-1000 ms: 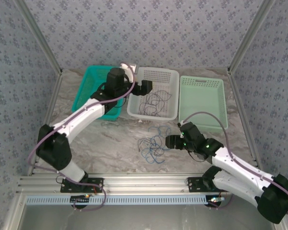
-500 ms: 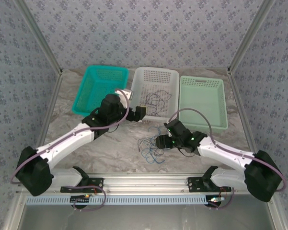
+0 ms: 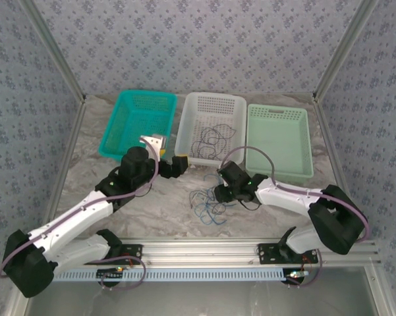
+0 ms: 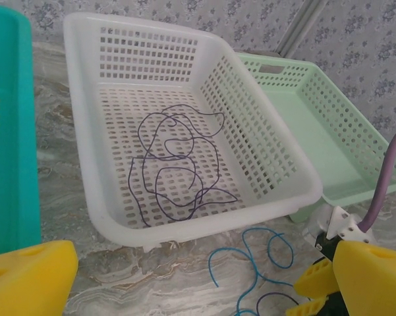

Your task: Untangle the cables

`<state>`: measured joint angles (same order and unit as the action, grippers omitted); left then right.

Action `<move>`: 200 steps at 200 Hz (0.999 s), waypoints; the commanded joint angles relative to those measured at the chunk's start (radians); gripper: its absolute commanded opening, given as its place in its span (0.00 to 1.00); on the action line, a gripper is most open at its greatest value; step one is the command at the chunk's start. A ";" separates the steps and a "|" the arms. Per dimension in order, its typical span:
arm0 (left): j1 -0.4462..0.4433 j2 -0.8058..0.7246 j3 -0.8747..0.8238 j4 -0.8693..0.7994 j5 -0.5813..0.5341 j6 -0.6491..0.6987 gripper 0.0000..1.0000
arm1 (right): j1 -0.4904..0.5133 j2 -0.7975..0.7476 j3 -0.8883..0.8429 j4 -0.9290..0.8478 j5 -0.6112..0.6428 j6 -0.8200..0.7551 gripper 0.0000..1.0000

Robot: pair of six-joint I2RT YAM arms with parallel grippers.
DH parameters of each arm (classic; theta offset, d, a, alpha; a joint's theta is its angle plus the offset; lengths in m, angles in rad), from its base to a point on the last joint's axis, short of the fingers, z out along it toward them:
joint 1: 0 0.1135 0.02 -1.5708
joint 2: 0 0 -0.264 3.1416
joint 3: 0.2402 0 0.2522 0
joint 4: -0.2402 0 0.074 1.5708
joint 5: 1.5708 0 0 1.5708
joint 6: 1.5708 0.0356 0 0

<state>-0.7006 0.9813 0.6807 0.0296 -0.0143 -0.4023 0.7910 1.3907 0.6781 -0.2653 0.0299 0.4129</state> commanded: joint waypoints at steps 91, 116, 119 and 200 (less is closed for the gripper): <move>0.000 -0.002 -0.035 0.047 0.003 -0.033 0.99 | 0.041 -0.407 0.120 -0.164 0.127 -0.133 0.00; -0.003 -0.001 -0.037 0.083 0.053 -0.025 0.99 | 0.046 -0.436 0.210 -0.245 0.120 -0.195 0.00; -0.004 0.000 -0.037 0.090 0.065 -0.023 0.99 | 0.047 -0.438 0.222 -0.253 0.122 -0.204 0.00; -0.093 0.118 0.006 0.163 0.176 0.042 0.97 | 0.045 -0.457 0.367 -0.228 0.054 -0.247 0.00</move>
<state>-0.7750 1.0718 0.6365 0.1501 0.1257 -0.3920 0.8440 0.9497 0.9840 -0.4915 0.1307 0.1925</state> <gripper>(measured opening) 0.979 0.059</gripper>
